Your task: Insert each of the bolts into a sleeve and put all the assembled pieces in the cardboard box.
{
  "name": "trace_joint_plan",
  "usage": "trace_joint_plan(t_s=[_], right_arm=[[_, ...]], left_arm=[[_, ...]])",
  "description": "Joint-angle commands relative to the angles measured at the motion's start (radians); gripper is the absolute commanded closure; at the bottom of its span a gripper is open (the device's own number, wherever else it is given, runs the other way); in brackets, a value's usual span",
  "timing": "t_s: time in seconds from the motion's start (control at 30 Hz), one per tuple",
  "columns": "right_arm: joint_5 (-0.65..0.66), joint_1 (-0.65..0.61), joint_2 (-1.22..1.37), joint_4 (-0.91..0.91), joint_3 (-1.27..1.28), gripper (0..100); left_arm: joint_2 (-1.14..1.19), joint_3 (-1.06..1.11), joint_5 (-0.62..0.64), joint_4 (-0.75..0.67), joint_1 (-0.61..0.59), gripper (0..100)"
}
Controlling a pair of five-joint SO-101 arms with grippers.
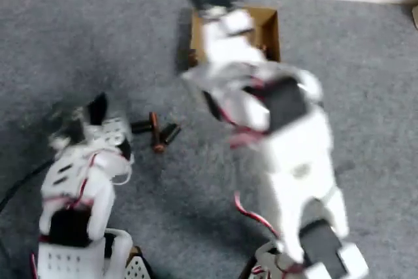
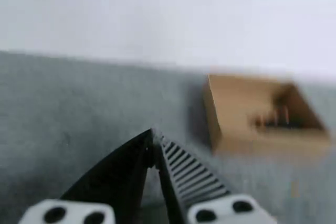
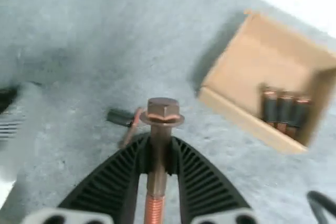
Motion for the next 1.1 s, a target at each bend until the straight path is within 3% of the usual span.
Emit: trace_joint_plan(t_s=[0.0, 0.1, 0.23, 0.33, 0.43, 0.5, 0.63, 0.8, 0.97, 1.07], right_arm=[[0.061, 0.094, -0.159, 0.087, -0.007, 99.5], [0.109, 0.166, -0.243, 0.13, 0.045, 99.5], [0.164, 0.249, -0.364, 0.128, 0.174, 99.5], [0.183, 0.257, -0.443, 0.127, 0.303, 99.5], [0.175, 0.246, -0.483, 0.081, 0.479, 99.5], [0.15, 0.202, -0.496, -0.025, 0.657, 99.5], [0.037, 0.077, -0.487, -0.343, 1.055, 99.5], [0.049, -0.091, -0.487, -0.7, 1.379, 99.5], [0.043, -0.274, -0.418, -1.101, 1.638, 99.5], [-0.075, -0.308, -0.272, -1.219, 1.641, 99.3]], left_arm=[[0.223, -0.116, -0.127, 0.069, 0.073, 99], [0.344, -0.148, -0.206, 0.094, 0.108, 99], [0.421, -0.147, -0.218, 0.1, 0.2, 99], [0.469, -0.147, -0.219, 0.107, 0.246, 99], [0.501, -0.157, -0.216, 0.107, 0.213, 99], [0.501, -0.182, -0.201, 0.11, 0.156, 99], [0.469, -0.225, 0.017, 0.115, 0.028, 99], [0.312, -0.213, 0.195, 0.155, -0.085, 99], [0.154, -0.17, 0.245, 0.181, -0.128, 99], [0.096, -0.128, 0.245, 0.173, -0.13, 99]])
